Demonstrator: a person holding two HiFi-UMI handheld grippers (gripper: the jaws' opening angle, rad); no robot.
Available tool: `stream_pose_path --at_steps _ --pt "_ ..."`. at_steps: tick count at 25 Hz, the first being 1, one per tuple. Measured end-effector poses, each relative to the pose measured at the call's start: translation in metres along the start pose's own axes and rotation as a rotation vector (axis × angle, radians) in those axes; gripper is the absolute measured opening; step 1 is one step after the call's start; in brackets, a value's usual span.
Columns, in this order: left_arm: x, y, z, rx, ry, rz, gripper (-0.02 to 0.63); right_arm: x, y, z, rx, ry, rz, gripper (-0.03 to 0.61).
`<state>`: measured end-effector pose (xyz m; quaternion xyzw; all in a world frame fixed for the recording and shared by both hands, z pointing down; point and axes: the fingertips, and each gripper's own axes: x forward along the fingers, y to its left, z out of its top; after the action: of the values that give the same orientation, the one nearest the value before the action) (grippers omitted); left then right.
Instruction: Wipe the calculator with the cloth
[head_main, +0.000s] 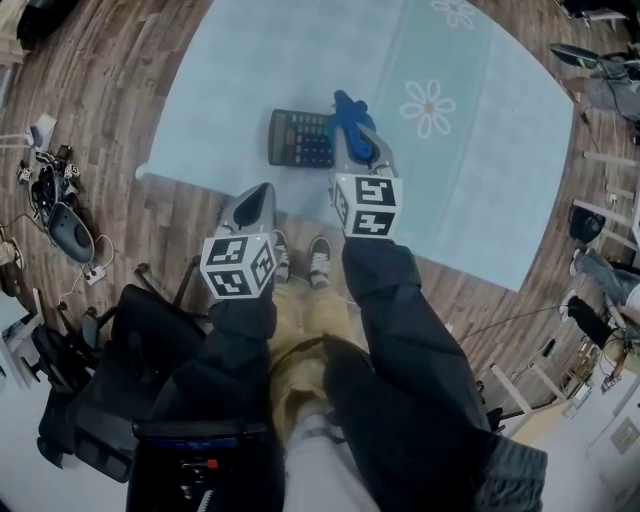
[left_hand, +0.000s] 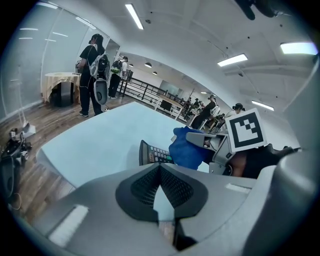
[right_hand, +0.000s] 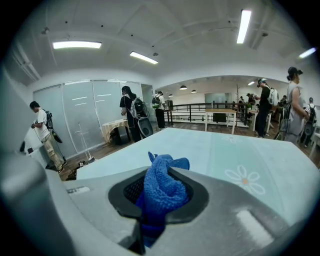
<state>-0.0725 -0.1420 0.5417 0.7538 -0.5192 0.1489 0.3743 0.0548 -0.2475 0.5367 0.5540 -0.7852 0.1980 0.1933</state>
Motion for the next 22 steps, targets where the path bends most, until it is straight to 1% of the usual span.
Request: stream_pose_path --at_steps 4,9,16,22 --pt "-0.009 0.004 -0.011 -0.006 0.008 0.004 0.000 0.013 0.025 -0.018 -0.015 0.036 0.049 0.055" --pt "-0.009 0.017 -0.018 -0.021 0.016 0.021 0.002 0.031 0.056 -0.026 -0.010 0.051 0.125 0.055" --pt "-0.018 0.029 -0.023 -0.033 0.013 0.034 0.001 0.033 0.108 -0.025 0.004 0.039 0.230 0.054" --pt "-0.025 0.037 -0.024 -0.041 0.004 0.047 0.000 0.023 0.138 -0.012 0.069 0.004 0.306 0.054"
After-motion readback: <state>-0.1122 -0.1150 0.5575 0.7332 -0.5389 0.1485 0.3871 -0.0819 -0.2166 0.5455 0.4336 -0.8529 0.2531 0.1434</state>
